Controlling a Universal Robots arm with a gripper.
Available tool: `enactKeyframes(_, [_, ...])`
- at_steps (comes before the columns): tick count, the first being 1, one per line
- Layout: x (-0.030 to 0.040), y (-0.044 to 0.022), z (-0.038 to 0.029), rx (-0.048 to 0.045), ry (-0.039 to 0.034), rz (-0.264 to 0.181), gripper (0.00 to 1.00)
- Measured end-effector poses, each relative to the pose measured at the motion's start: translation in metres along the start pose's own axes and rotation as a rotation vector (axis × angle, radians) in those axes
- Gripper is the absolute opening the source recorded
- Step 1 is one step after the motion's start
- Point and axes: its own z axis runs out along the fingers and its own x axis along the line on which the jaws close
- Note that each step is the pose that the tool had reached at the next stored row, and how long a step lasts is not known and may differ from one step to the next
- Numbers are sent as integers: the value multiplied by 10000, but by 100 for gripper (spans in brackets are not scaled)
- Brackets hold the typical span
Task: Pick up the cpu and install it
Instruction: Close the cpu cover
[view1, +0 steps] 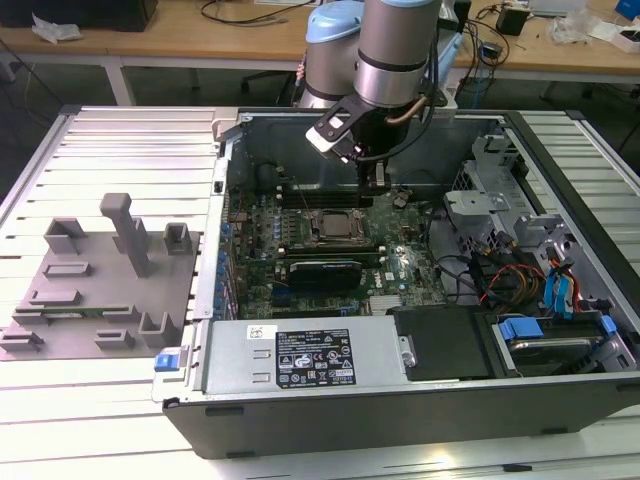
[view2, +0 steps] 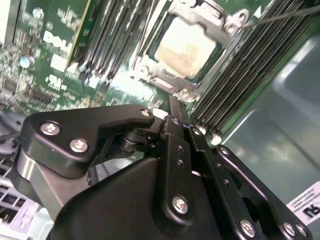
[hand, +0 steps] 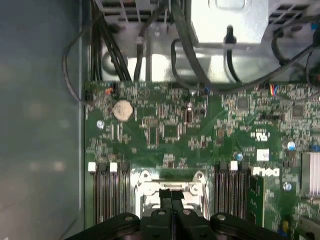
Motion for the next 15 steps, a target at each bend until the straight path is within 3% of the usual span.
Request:
enactKeyframes(5, [-2,-10,5,4,2,-1,11])
enactKeyframes(15, [-44,-218,76,4,1,-1,11])
